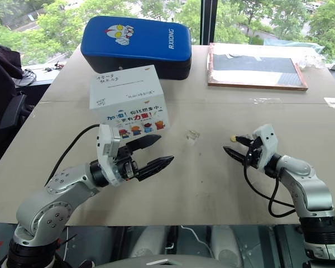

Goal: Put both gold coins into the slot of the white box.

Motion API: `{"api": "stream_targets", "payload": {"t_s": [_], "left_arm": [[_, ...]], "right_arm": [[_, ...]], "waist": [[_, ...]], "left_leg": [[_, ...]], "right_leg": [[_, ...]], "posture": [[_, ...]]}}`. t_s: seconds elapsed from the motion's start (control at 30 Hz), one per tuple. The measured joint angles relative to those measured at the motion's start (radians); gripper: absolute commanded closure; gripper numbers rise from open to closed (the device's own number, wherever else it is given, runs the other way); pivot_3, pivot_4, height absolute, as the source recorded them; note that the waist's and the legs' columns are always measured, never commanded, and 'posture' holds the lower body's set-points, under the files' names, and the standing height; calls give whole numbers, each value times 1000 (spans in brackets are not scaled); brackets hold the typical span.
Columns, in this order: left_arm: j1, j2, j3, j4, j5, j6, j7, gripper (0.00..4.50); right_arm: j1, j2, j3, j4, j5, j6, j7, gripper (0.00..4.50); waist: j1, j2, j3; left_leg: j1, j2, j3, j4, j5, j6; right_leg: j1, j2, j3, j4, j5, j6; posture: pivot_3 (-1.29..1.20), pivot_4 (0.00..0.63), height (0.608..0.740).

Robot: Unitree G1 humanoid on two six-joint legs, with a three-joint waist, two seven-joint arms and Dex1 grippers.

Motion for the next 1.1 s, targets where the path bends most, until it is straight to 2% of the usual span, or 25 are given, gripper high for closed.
{"api": "stream_targets", "payload": {"t_s": [0.2,0.47,0.57,0.7,0.8,0.93,1.1], "left_arm": [[1,0,0,0,1,-2,-3,0],[19,-1,1,0,14,-7,0,0],[18,-3,0,0,18,-9,1,0],[17,-7,0,0,19,-14,1,0],[17,-8,0,0,20,-15,1,0],[16,-8,1,0,21,-16,0,0],[15,-8,1,6,22,-16,-5,0]], "right_arm": [[1,-3,10,-6,-30,-6,-10,1120],[-50,22,26,78,-146,-159,-73,1120],[-55,36,25,71,-114,-175,-48,1120],[-10,36,27,-30,6,-90,29,1120],[19,25,35,-37,12,-60,38,1120],[27,21,33,16,-48,-66,-23,1120],[-40,35,18,127,-129,-149,-97,1120]], "waist": [[-1,0,0],[-1,0,0],[-1,0,0],[0,0,0],[1,0,0],[-2,0,0],[-5,0,0]], "left_leg": [[0,0,0,0,0,0],[0,0,1,0,0,0],[0,0,0,0,0,0],[0,0,-2,-1,0,0],[0,0,-1,-1,0,0],[0,0,0,-1,0,0],[1,0,0,-1,0,0]], "right_leg": [[0,1,0,0,0,0],[0,1,-1,1,0,0],[0,1,-1,0,0,1],[0,0,-1,0,0,1],[0,-1,-1,0,0,0],[0,0,-1,-1,0,-1],[0,1,-1,0,0,0]], "posture": [[0,150,740],[0,150,740],[0,150,740],[0,150,740],[0,150,740],[0,150,740],[0,150,740]]}}
